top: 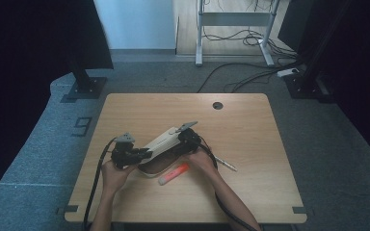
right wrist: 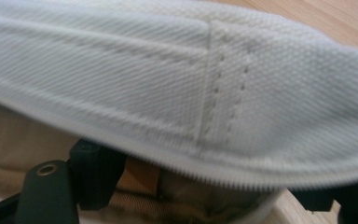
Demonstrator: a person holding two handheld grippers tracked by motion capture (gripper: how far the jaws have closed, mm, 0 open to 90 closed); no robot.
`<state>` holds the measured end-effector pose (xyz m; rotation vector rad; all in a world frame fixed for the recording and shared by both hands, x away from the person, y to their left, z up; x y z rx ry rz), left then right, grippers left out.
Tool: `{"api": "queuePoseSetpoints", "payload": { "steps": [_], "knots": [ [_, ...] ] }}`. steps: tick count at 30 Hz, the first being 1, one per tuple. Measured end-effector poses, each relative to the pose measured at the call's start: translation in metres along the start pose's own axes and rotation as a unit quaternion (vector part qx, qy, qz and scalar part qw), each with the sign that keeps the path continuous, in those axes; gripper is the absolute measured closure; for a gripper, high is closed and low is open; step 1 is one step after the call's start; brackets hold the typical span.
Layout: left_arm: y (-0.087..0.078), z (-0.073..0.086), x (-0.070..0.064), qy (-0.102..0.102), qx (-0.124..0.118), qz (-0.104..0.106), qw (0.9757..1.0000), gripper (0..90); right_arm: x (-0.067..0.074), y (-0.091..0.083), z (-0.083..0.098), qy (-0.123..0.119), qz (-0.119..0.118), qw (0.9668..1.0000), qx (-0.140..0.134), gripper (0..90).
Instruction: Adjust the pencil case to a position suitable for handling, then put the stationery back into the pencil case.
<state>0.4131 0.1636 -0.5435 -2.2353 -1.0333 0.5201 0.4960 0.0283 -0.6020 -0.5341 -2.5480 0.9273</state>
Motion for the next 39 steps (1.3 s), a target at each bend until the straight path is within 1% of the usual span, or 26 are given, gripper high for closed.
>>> {"api": "queuePoseSetpoints", "payload": {
  "steps": [3,8,14,22,28,35,37,39],
  "knots": [
    [0.000,0.000,0.002,-0.002,-0.001,-0.003,1.0000,75.2,0.003,-0.007,0.001,-0.007,0.005,0.9999,0.009,22.1],
    [0.000,0.000,0.002,-0.004,0.000,-0.002,1.0000,75.2,0.006,-0.020,0.002,-0.017,0.002,0.9998,0.010,23.3],
    [0.000,0.001,0.002,-0.005,0.000,0.001,1.0000,75.1,0.011,-0.029,0.006,-0.022,-0.003,0.9996,0.020,23.6],
    [0.000,0.001,0.002,-0.007,-0.001,0.003,1.0000,75.0,0.012,-0.047,0.008,-0.021,-0.003,0.9997,0.011,23.6],
    [0.000,0.001,0.002,-0.006,-0.001,0.004,1.0000,74.9,0.013,-0.060,0.012,-0.015,-0.005,0.9998,0.007,23.1],
    [0.000,0.001,0.002,-0.008,-0.001,0.003,1.0000,74.9,0.015,-0.072,0.019,-0.001,-0.028,0.9996,-0.002,23.1],
    [0.000,0.001,0.002,-0.008,-0.001,0.003,1.0000,74.9,0.013,-0.074,0.022,-0.001,-0.030,0.9995,-0.005,23.0],
    [0.000,0.000,0.002,-0.008,-0.002,0.003,1.0000,74.9,0.011,-0.077,0.026,0.004,-0.028,0.9996,-0.005,23.1]
  ]
}}
Point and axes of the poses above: each handheld gripper's, and its own axes: y roughly forward along the jaws, z roughly out of its underside, x roughly to its left, the point moved 10 cm from there along y, roughly forward along the jaws, and after that the axes turned 12 degrees about -z, right-handed, at the moved point
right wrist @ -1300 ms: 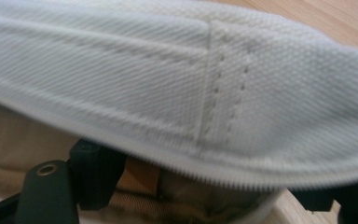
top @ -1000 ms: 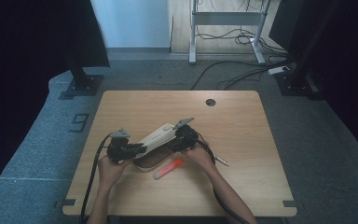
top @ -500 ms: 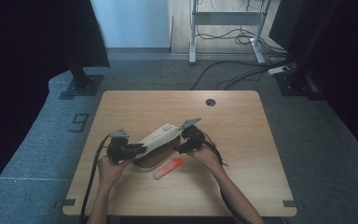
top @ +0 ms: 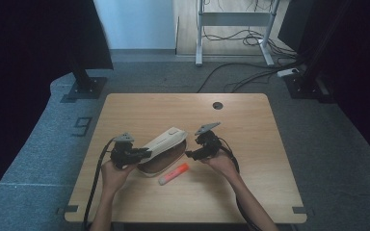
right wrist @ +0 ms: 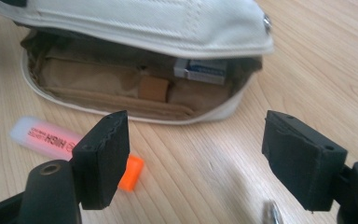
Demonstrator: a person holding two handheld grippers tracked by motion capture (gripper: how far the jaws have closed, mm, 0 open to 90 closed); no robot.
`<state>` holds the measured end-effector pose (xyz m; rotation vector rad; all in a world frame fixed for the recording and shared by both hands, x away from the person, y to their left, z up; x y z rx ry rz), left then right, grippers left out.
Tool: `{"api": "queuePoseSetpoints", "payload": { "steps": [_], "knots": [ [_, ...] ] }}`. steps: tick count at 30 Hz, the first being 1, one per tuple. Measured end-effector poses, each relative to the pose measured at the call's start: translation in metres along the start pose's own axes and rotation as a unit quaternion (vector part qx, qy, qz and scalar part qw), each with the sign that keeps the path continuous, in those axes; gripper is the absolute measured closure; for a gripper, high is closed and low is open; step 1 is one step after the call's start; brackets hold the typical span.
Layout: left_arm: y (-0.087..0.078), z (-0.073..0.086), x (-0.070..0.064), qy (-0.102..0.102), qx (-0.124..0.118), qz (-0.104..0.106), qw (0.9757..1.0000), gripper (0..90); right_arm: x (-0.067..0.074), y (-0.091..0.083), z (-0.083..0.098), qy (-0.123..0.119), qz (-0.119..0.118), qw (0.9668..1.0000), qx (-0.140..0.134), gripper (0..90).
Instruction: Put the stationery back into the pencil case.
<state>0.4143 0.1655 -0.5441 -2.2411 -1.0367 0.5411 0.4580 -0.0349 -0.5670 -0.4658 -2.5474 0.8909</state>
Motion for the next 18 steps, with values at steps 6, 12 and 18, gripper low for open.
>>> {"api": "queuePoseSetpoints", "payload": {
  "steps": [6,12,18],
  "knots": [
    [0.000,0.000,0.000,0.000,0.001,0.000,1.0000,74.8,-0.004,-0.010,0.008,-0.001,0.010,0.9999,-0.002,29.6],
    [0.000,0.000,0.000,0.001,0.001,-0.001,1.0000,74.7,-0.003,-0.023,0.010,0.005,0.011,0.9997,-0.021,32.0],
    [0.000,0.000,0.000,0.001,0.001,-0.001,1.0000,74.7,-0.005,-0.033,0.018,0.008,0.022,0.9995,-0.023,32.0]
  ]
}}
Point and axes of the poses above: each handheld gripper's, and its own axes: y roughly forward along the jaws, z roughly out of its underside, x roughly to its left, the point moved 10 cm from there along y, roughly forward along the jaws, and after that the axes turned 12 degrees about -z, right-handed, at the moved point
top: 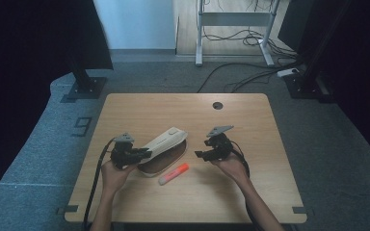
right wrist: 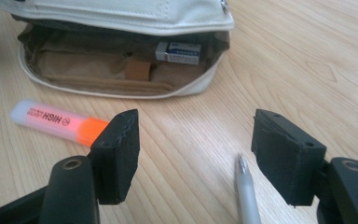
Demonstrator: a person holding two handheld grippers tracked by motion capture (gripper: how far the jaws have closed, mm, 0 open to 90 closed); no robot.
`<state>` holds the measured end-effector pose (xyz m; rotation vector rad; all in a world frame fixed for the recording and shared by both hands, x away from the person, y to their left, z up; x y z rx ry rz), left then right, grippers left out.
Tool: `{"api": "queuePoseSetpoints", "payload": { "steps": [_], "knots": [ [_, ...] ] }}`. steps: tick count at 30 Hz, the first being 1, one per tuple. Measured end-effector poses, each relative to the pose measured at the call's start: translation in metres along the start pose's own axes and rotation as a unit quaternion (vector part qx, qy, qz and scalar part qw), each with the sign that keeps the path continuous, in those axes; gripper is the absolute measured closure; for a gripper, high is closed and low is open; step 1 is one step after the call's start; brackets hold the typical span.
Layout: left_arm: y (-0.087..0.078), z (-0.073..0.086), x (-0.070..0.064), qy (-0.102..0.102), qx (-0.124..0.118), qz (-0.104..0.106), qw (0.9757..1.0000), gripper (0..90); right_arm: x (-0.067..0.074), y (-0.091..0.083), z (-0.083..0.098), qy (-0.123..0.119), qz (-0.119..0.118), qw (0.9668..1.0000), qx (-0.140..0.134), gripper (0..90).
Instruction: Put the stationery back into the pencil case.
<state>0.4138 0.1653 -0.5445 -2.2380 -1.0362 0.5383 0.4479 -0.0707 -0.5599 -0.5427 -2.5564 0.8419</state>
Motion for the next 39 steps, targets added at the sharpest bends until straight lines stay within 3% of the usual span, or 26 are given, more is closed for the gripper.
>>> {"api": "queuePoseSetpoints", "payload": {
  "steps": [5,16,27,39],
  "knots": [
    [0.000,0.000,0.000,0.001,0.000,-0.001,1.0000,74.7,-0.004,-0.009,0.011,-0.013,0.023,0.9994,0.024,36.7],
    [0.000,0.000,-0.001,0.003,0.001,-0.001,1.0000,74.6,-0.012,-0.030,0.030,0.001,0.034,0.9992,0.020,48.2],
    [0.000,0.000,-0.001,0.003,0.001,-0.001,1.0000,74.6,-0.022,-0.038,0.056,0.000,0.059,0.9973,0.043,61.1],
    [0.000,0.000,-0.002,0.002,0.001,0.004,1.0000,74.4,-0.028,-0.039,0.078,0.014,0.052,0.9970,0.055,68.0]
  ]
}}
Point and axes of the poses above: each handheld gripper's, and its own axes: y roughly forward along the jaws, z roughly out of its underside, x roughly to its left, the point moved 10 cm from there along y, roughly forward along the jaws, and after that the axes turned 12 degrees about -z, right-handed, at the moved point
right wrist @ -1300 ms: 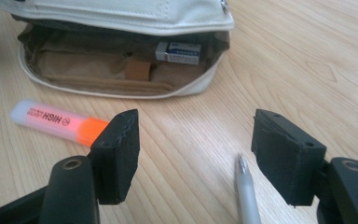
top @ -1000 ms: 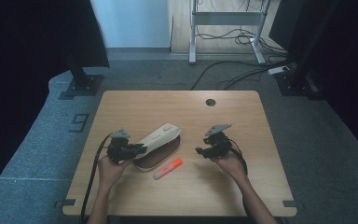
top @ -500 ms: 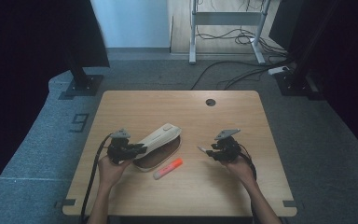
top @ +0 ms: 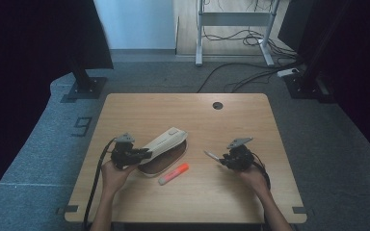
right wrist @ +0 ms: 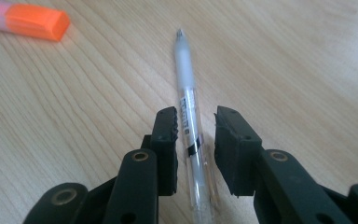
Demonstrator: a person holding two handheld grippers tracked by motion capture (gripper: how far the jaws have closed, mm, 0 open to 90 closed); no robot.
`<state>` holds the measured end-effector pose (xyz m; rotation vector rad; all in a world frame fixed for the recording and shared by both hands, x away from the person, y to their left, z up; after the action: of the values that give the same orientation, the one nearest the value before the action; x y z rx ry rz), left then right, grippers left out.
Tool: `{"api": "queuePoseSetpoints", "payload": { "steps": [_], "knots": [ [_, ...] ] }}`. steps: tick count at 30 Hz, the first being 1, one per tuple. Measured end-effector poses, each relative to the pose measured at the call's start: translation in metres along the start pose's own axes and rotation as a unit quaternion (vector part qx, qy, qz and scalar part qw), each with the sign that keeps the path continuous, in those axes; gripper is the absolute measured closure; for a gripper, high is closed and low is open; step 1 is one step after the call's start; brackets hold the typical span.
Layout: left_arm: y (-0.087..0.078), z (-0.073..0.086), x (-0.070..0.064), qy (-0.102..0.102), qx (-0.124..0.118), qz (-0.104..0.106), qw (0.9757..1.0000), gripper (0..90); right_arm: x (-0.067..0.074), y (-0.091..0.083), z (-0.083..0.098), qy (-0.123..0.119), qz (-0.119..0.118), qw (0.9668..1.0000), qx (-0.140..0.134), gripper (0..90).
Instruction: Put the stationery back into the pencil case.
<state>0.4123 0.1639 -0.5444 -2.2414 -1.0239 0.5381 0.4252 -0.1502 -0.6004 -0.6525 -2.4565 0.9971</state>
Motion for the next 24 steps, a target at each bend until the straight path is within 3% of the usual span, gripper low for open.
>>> {"api": "queuePoseSetpoints", "payload": {
  "steps": [10,24],
  "knots": [
    [0.0002,0.0004,0.0000,0.000,0.001,0.001,1.0000,74.3,-0.0036,0.0064,0.0100,-0.001,0.001,1.0000,0.007,71.5],
    [0.0004,0.0006,0.0005,-0.004,0.001,0.004,1.0000,74.6,-0.0009,0.0072,0.0100,0.004,0.004,1.0000,-0.002,76.1]
  ]
}}
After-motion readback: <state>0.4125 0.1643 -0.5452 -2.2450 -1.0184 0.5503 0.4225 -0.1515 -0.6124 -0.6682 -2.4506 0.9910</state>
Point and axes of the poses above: each handheld gripper's, and its own axes: y roughly forward along the jaws, z roughly out of its underside, x roughly to its left, the point moved 10 cm from there along y, roughly forward along the jaws, and after that the axes turned 12 degrees about -z, right-handed, at the moved point
